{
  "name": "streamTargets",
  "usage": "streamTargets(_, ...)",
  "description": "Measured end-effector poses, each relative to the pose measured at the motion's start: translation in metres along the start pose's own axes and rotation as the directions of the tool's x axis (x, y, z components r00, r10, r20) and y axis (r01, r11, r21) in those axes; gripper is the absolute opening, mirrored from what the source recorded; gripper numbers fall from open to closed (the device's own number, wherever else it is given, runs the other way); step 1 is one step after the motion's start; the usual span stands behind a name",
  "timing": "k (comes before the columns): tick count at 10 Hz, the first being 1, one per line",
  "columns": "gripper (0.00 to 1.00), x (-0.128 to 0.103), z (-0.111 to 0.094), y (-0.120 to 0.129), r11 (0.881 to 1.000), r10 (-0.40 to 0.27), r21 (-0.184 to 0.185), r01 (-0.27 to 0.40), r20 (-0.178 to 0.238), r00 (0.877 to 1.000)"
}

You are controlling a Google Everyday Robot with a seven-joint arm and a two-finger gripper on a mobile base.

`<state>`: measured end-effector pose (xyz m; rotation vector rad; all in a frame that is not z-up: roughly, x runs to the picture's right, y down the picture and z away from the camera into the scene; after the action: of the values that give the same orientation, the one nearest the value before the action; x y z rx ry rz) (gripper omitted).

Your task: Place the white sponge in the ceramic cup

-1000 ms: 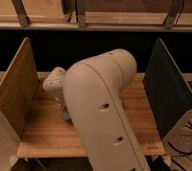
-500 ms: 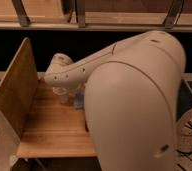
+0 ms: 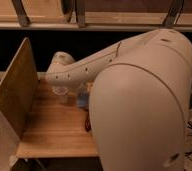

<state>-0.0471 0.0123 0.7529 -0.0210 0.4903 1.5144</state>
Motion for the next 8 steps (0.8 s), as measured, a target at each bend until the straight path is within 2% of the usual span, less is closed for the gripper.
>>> streamTargets(1, 0.00, -0.012, -0.003, 0.002, 1.000, -0.011, 0.006, 0.011, 0.034, 0.999)
streamTargets(2, 0.00, -0.033, -0.014, 0.007, 1.000, -0.029, 0.012, 0.028, 0.097, 0.995)
streamTargets(3, 0.00, -0.057, -0.028, 0.013, 0.999, -0.050, 0.012, 0.049, 0.167, 0.985)
streamTargets(5, 0.00, -0.090, -0.050, 0.038, 0.993, -0.102, -0.026, 0.114, 0.283, 0.954)
streamTargets(6, 0.00, -0.097, -0.056, 0.054, 0.987, -0.130, -0.050, 0.154, 0.322, 0.938)
streamTargets(7, 0.00, -0.102, -0.060, 0.070, 0.975, -0.165, -0.078, 0.206, 0.361, 0.918)
streamTargets(8, 0.00, -0.103, -0.064, 0.090, 0.956, -0.198, -0.123, 0.266, 0.396, 0.897)
